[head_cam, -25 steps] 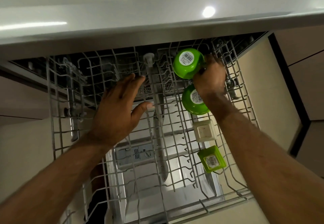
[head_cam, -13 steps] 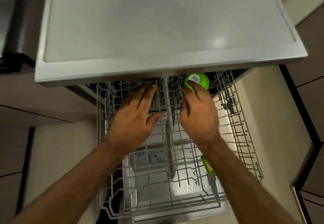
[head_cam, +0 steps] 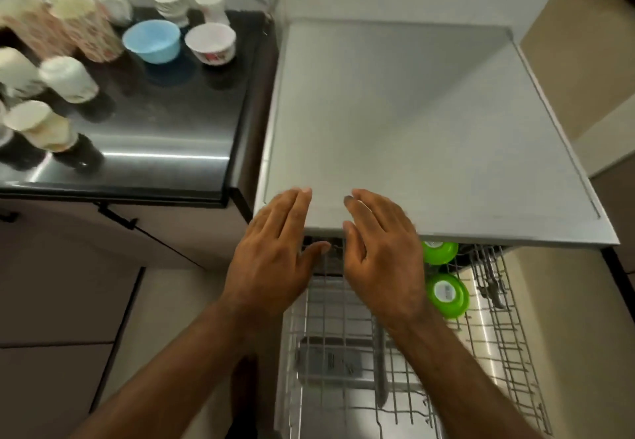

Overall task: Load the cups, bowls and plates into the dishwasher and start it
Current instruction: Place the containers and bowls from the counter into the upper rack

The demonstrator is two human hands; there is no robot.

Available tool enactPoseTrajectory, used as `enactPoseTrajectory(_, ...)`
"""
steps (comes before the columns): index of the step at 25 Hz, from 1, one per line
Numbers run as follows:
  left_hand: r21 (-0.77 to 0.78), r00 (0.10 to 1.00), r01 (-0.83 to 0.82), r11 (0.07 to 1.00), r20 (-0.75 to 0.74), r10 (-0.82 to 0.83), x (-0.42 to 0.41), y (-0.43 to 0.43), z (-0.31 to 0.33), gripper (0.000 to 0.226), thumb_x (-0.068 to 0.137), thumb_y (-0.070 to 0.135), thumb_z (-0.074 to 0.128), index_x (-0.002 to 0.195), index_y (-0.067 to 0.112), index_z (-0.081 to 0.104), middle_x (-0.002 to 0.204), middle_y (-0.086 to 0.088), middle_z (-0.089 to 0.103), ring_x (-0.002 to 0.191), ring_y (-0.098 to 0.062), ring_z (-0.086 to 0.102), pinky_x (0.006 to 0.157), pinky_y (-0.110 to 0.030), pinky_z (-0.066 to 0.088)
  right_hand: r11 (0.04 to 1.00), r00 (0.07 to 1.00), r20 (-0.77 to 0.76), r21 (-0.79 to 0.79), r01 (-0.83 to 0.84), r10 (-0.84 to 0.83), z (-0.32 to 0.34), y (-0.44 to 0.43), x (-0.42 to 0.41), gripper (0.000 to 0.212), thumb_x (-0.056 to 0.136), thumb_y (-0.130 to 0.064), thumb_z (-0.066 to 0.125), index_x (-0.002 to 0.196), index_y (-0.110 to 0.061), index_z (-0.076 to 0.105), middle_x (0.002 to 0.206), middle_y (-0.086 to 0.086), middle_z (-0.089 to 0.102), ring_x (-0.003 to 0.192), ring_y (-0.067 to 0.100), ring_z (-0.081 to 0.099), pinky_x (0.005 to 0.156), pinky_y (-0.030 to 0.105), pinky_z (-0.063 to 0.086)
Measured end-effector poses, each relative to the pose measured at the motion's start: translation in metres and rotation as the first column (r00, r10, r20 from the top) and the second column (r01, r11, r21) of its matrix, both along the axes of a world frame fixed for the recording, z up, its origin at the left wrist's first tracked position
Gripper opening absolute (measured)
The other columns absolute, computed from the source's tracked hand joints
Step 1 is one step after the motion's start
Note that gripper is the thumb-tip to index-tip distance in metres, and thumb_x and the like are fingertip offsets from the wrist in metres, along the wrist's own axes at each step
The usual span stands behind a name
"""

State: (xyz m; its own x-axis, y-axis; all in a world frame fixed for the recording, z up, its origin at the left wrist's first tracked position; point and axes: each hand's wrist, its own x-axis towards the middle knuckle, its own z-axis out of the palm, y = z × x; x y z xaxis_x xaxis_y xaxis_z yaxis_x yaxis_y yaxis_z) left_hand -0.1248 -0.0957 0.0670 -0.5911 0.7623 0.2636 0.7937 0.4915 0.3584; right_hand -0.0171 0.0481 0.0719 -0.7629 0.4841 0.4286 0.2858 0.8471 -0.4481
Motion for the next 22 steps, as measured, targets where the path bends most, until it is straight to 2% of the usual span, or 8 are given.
enactPoseTrajectory(5,0.032,0.994,-0.086,0.996,-0.066,0.088,-0.093,-0.041,0.028,0.077,0.1,0.055,0.05,0.159,0.01,0.028,0.164,-0.012,0.029,0.153,-0.024,0.025,0.121,-0.046,0.032,0.998,0.998,0.0,0.003,-0.062,0.062,0.024,-0.043,-0.091,0.037,0.098,-0.018,0.061,0.134,-0.01,0.061,0.138,0.01,0.06,0.129,0.025,0.055,0.104,0.044,0.049)
enactPoseTrajectory(12,0.054,0.98,-0.17,0.984,-0.098,0.174,-0.215,-0.079,0.043,0.075,0.1,0.05,0.051,0.159,0.011,0.027,0.165,-0.012,0.027,0.153,-0.025,0.024,0.123,-0.038,0.022,0.988,0.988,0.06,0.043,-0.146,0.143,0.032,-0.075,-0.221,0.041,0.097,-0.02,0.062,0.137,-0.012,0.058,0.14,0.007,0.058,0.13,0.022,0.052,0.107,0.041,0.046)
enactPoseTrajectory(18,-0.019,0.968,-0.236,0.971,-0.094,0.234,-0.328,-0.069,0.028,0.083,0.096,0.053,0.056,0.161,0.012,0.022,0.165,-0.014,0.025,0.153,-0.029,0.024,0.123,-0.045,0.024,0.984,0.987,0.084,0.1,-0.144,0.136,0.024,-0.058,-0.338,0.044,0.09,-0.012,0.06,0.134,-0.01,0.061,0.136,0.009,0.061,0.126,0.028,0.055,0.099,0.047,0.049)
enactPoseTrajectory(22,-0.046,0.959,-0.268,0.962,-0.109,0.262,-0.393,-0.052,0.02,0.087,0.094,0.046,0.064,0.16,0.011,0.02,0.164,-0.016,0.025,0.152,-0.032,0.024,0.121,-0.05,0.027,0.985,0.985,0.145,0.129,-0.116,0.097,0.022,-0.037,-0.403,0.051,0.089,-0.016,0.065,0.139,-0.012,0.055,0.138,0.005,0.058,0.127,0.024,0.052,0.099,0.045,0.05)
